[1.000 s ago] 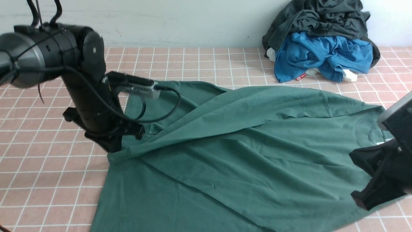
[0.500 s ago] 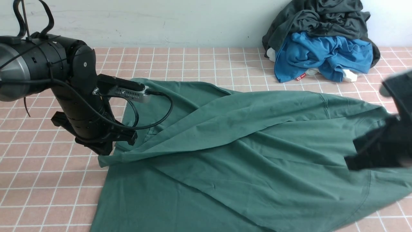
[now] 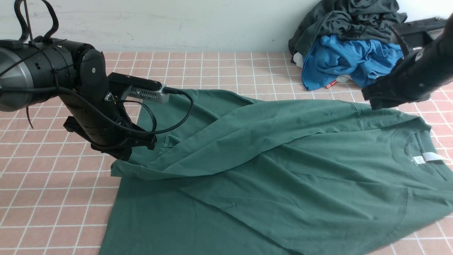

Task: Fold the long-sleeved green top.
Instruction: Use the left arm to drag and drop the cuff onto the cuff closest to the left arm

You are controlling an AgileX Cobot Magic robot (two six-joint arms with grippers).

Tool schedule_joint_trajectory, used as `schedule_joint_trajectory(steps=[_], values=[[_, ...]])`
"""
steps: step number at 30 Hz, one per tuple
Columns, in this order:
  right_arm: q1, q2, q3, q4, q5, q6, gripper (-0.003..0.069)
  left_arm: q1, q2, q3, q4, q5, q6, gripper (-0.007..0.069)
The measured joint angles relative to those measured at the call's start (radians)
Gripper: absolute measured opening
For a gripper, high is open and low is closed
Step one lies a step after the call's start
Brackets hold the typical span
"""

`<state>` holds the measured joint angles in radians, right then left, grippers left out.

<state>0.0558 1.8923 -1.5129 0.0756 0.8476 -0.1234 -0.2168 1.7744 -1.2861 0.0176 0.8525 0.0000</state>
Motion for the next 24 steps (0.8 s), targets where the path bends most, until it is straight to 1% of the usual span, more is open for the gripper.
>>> schedule_joint_trajectory(steps=[3, 5, 8, 11, 12, 14, 15, 16, 18, 19, 21, 22, 24], values=[[-0.007, 0.117, -0.075, 0.045, 0.005, -0.056, 0.0319, 0.0, 0.0, 0.0, -0.012, -0.024, 0.0, 0.0017], [-0.007, 0.193, -0.118, 0.047, 0.005, -0.071, 0.0319, 0.0, 0.0, 0.0, -0.025, -0.034, 0.0, 0.0017], [-0.007, 0.29, -0.188, 0.002, -0.006, -0.074, 0.032, 0.0, 0.0, 0.0, -0.036, -0.043, 0.0, 0.0017], [-0.007, 0.377, -0.26, -0.062, -0.01, -0.048, 0.0314, 0.0, 0.0, 0.0, -0.038, -0.045, 0.0, 0.0017], [-0.007, 0.381, -0.26, -0.062, -0.007, -0.045, 0.0314, 0.0, 0.0, 0.0, -0.038, -0.045, 0.0, 0.0017], [-0.008, 0.418, -0.324, -0.076, -0.001, -0.045, 0.0265, 0.0, 0.0, 0.0, -0.04, -0.059, 0.0, 0.0017], [-0.008, 0.429, -0.35, -0.082, 0.002, -0.052, 0.0223, 0.0, 0.001, 0.0, -0.04, -0.073, 0.0, 0.0017], [-0.008, 0.435, -0.361, -0.082, 0.008, -0.058, 0.0199, 0.0, 0.001, 0.0, -0.04, -0.08, 0.0, 0.0017], [-0.008, 0.453, -0.401, -0.083, 0.023, -0.085, 0.0093, 0.0, 0.001, 0.0, -0.041, -0.119, 0.0, 0.0017], [-0.008, 0.461, -0.423, -0.089, 0.037, -0.095, 0.0052, 0.0, 0.001, 0.0, -0.041, -0.141, 0.0, 0.0017], [-0.008, 0.472, -0.475, -0.109, 0.08, -0.105, 0.0015, 0.0, 0.001, 0.0, -0.041, -0.191, 0.0, 0.0017], [-0.008, 0.474, -0.481, -0.11, 0.092, -0.106, 0.0013, 0.0, 0.001, 0.0, -0.041, -0.191, 0.0, 0.0017], [-0.013, 0.477, -0.578, -0.122, 0.184, -0.109, 0.0003, 0.0, 0.001, 0.0, -0.039, -0.225, 0.0, 0.0017]])
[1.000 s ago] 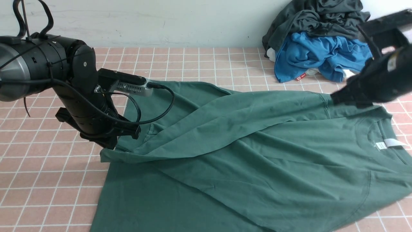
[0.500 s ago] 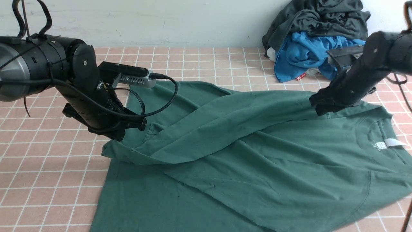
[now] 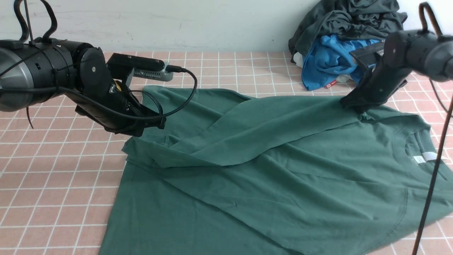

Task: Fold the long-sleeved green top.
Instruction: Use the left arm to drag and drop the cuff onto the cuff closest to the left arm, then use both arms simultaneously to clamp the lower edge of the clothing fabric

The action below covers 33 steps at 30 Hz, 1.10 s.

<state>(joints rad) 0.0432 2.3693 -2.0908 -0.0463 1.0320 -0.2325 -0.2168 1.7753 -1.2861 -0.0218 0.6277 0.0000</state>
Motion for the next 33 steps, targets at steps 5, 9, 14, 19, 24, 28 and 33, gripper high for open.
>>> schedule_joint_trajectory(steps=[5, 9, 14, 19, 24, 28, 33], values=[[-0.027, -0.001, -0.151, 0.021, 0.183, -0.049, 0.0003, 0.0, -0.015, 0.001, 0.036, -0.003, 0.0, 0.0017], [-0.051, -0.001, -0.153, 0.077, 0.202, -0.085, 0.0002, 0.0, -0.041, 0.002, 0.047, 0.012, 0.0, 0.0017], [-0.058, -0.001, -0.095, 0.076, 0.208, -0.094, 0.0003, 0.0, -0.049, 0.001, 0.032, 0.138, 0.046, 0.0023], [-0.058, -0.002, -0.073, 0.067, 0.211, -0.087, 0.0063, 0.0, -0.056, -0.008, 0.03, 0.179, 0.077, 0.0127], [-0.058, -0.042, -0.069, 0.063, 0.213, -0.065, 0.0181, 0.0, -0.121, -0.017, 0.041, 0.19, 0.078, 0.0331], [-0.058, -0.121, -0.069, 0.063, 0.214, -0.008, 0.0236, 0.0, -0.192, -0.018, 0.04, 0.217, 0.078, 0.0421], [-0.053, -0.286, -0.053, 0.083, 0.214, 0.1, 0.0229, 0.0, -0.317, 0.001, -0.023, 0.323, 0.1, 0.0444]])
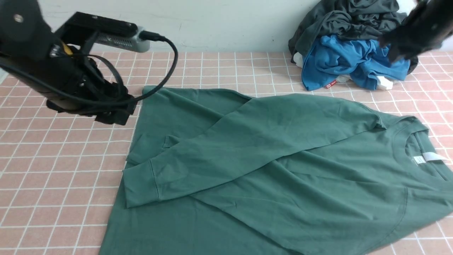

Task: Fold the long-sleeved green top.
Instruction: Use both arms simultaneously to clamp the lower edge of the clothing fabric

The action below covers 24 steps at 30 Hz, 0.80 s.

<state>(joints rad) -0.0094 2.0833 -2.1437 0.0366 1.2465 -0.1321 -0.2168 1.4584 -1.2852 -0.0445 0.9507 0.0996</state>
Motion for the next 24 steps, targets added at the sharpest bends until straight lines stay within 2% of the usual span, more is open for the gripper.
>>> schedule_joint_trajectory(steps=[3, 6, 10, 15, 18, 24], values=[[0.039, -0.179, 0.112, 0.011, 0.0, -0.005, 0.0179, -0.02, -0.062, 0.101, -0.085, 0.037, 0.104, 0.0432], [0.099, -0.301, 0.245, 0.022, 0.0, -0.021, 0.0149, -0.078, -0.061, 0.215, -0.112, 0.03, 0.257, 0.043], [0.228, -0.483, 0.57, 0.094, -0.013, -0.08, 0.0124, -0.193, -0.02, 0.419, -0.128, -0.104, 0.555, 0.043], [0.363, -0.603, 0.934, 0.178, -0.144, -0.198, 0.0118, -0.263, 0.081, 0.5, -0.126, -0.169, 0.821, 0.043], [0.407, -0.634, 1.047, 0.187, -0.199, -0.258, 0.0119, -0.271, 0.12, 0.503, -0.08, -0.168, 0.899, 0.043], [0.427, -0.656, 1.071, 0.2, -0.247, -0.28, 0.0119, -0.262, 0.148, 0.506, 0.127, -0.132, 0.886, 0.043]])
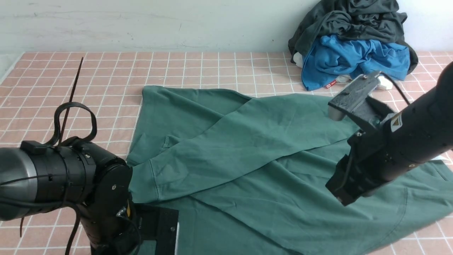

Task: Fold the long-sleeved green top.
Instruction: Use both arms simultaneously to clamp the lower edge of the clothing fabric

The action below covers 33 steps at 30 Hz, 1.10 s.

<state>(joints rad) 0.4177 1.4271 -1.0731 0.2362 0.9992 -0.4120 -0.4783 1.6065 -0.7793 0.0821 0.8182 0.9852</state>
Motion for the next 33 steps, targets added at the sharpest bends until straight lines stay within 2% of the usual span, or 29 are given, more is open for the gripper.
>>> schedule_joint_trajectory(steps=[7, 10, 19, 33], values=[[0.001, -0.01, 0.0, 0.01, -0.005, 0.0, 0.0119, 0.084, 0.0, 0.019, 0.026, 0.007, -0.015, 0.043], [0.001, -0.012, 0.0, 0.016, -0.008, 0.0, 0.0119, 0.089, 0.0, 0.021, 0.017, 0.005, 0.0, 0.043], [0.001, -0.012, 0.0, 0.017, -0.035, 0.0, 0.0119, 0.089, -0.014, 0.073, -0.014, -0.071, 0.172, 0.043], [0.001, -0.012, 0.0, 0.04, -0.043, 0.0, 0.0119, 0.089, -0.073, 0.096, -0.026, -0.022, 0.191, 0.043]])
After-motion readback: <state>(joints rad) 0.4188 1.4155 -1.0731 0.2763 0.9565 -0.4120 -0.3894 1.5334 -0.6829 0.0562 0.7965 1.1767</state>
